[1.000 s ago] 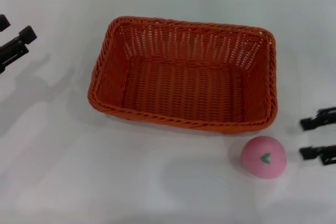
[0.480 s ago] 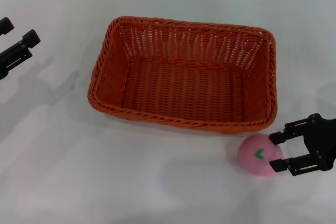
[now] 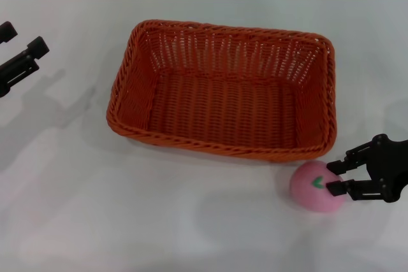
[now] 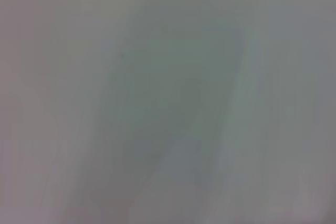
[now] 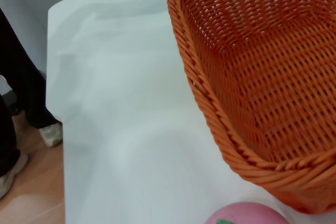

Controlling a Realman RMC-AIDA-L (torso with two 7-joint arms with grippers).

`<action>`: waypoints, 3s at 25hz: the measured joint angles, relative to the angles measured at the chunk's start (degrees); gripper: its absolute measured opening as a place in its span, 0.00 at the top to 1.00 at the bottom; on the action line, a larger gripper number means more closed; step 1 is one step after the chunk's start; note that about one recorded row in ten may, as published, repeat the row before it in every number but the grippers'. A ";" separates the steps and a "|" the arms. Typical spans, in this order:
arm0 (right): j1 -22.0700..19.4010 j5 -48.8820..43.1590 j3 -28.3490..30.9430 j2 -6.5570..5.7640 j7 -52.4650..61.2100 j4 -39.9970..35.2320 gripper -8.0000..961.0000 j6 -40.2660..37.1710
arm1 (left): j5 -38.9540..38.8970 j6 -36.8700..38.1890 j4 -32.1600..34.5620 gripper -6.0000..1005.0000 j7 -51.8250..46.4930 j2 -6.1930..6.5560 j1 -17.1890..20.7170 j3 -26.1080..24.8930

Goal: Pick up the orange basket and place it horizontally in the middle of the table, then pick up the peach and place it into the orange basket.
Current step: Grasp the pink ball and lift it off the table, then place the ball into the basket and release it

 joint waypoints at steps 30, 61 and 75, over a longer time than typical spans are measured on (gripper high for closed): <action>-1.31 22.49 -15.68 -9.33 -5.36 -1.57 0.94 8.44 | 0.01 0.54 0.07 0.18 0.03 0.00 -0.01 -0.09; 9.36 20.10 -4.31 0.48 -9.77 5.41 0.90 -8.74 | -1.31 -0.62 2.12 0.18 1.60 0.00 -0.02 -0.09; 9.25 21.25 -3.62 0.70 -10.91 10.48 0.74 -15.08 | -1.35 -0.89 2.97 0.18 1.61 0.00 -0.28 -0.08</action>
